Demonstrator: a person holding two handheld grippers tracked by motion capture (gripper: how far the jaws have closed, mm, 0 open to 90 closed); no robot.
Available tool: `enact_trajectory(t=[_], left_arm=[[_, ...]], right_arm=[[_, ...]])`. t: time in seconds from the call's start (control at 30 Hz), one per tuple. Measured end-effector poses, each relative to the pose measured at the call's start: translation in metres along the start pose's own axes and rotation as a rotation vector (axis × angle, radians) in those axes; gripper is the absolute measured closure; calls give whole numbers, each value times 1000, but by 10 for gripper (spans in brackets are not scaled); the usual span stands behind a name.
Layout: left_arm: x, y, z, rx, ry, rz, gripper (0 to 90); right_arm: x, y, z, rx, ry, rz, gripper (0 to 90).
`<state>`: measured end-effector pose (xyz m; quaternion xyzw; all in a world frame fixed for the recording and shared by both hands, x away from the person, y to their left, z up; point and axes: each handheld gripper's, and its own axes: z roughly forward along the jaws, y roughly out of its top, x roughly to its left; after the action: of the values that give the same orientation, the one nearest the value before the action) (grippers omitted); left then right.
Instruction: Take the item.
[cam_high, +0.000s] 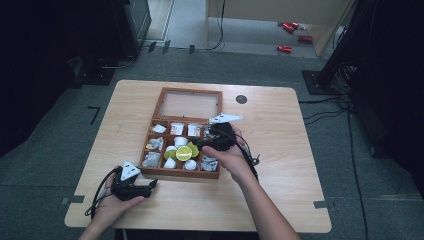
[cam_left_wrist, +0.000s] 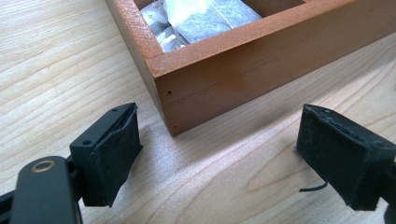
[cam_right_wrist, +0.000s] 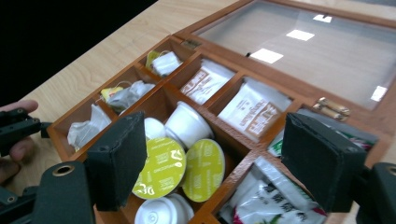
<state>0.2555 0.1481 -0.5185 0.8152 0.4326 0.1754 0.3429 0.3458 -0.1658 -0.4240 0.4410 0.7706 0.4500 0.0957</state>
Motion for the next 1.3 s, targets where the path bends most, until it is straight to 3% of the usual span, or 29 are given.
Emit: enact_trajectory(t=[0.53, 0.7, 1.3], left_arm=[[1, 0, 0, -2, -5, -4, 141], [1, 0, 0, -2, -6, -5, 141], [1, 0, 0, -2, -5, -4, 141]], right_arm=[[25, -21, 31, 61, 67, -34, 234], [29, -26, 36, 78, 66, -37, 235], [43, -35, 50, 122, -18, -110, 237]])
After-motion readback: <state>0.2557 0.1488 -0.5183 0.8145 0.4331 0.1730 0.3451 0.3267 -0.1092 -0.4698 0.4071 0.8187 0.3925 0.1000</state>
